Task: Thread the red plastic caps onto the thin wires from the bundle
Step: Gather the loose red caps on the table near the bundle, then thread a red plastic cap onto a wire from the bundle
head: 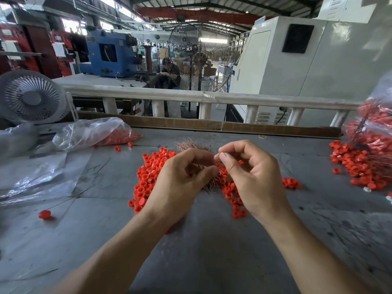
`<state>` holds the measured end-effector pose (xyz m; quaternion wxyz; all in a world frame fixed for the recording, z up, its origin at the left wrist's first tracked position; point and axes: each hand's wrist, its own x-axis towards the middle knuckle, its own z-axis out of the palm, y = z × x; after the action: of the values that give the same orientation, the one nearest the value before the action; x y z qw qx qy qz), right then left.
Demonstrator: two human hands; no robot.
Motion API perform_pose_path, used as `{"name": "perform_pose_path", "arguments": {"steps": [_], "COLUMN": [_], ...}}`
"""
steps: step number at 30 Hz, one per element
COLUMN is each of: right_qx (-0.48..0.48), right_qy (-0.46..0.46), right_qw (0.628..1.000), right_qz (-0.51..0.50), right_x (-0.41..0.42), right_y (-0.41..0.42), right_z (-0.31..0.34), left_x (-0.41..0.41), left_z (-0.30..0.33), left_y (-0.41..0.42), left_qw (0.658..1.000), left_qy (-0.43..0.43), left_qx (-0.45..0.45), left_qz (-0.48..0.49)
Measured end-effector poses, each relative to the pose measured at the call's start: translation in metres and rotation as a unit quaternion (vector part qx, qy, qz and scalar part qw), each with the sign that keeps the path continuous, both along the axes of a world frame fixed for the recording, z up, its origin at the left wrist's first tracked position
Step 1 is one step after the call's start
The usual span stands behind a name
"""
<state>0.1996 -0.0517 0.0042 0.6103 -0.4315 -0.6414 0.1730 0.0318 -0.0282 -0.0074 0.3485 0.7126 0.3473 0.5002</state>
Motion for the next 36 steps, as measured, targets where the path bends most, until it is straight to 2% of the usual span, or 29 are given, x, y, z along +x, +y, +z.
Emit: {"name": "perform_pose_path", "arguments": {"steps": [5,12,16,20,22,25,29,36], "right_qx": [-0.031,-0.061,-0.088,-0.123,-0.139,-0.144,-0.142,-0.132], "right_qy": [0.055,0.078,0.128,0.130,0.109,0.007,-0.075,-0.112], "right_qw": [0.997,0.994,0.987,0.983,0.984,0.989,0.987,0.984], "right_qz": [0.044,0.040,0.053,0.041,0.021,-0.016,-0.016,-0.038], "right_x": [-0.004,-0.003,-0.002,-0.002,-0.001,-0.002,-0.005,-0.003], "right_y": [-0.001,0.001,0.003,0.004,0.004,0.005,0.004,0.002], "right_z": [-0.002,-0.003,-0.003,-0.003,-0.005,-0.010,-0.010,-0.009], "left_x": [0.002,0.000,-0.001,-0.002,-0.004,-0.008,-0.011,-0.017], "left_z": [0.000,0.001,0.004,0.004,0.004,0.006,0.010,0.013], "left_y": [-0.001,0.001,0.000,0.001,0.002,0.003,0.006,0.008], "left_qw": [0.999,0.999,0.999,0.998,0.996,0.992,0.988,0.981], "left_qy": [-0.040,-0.047,-0.022,0.004,0.017,0.027,0.011,-0.052], "left_qx": [-0.012,-0.017,-0.005,0.001,0.003,0.009,-0.014,-0.064], "left_qz": [-0.011,0.010,0.037,0.067,0.093,0.120,0.152,0.174]}}
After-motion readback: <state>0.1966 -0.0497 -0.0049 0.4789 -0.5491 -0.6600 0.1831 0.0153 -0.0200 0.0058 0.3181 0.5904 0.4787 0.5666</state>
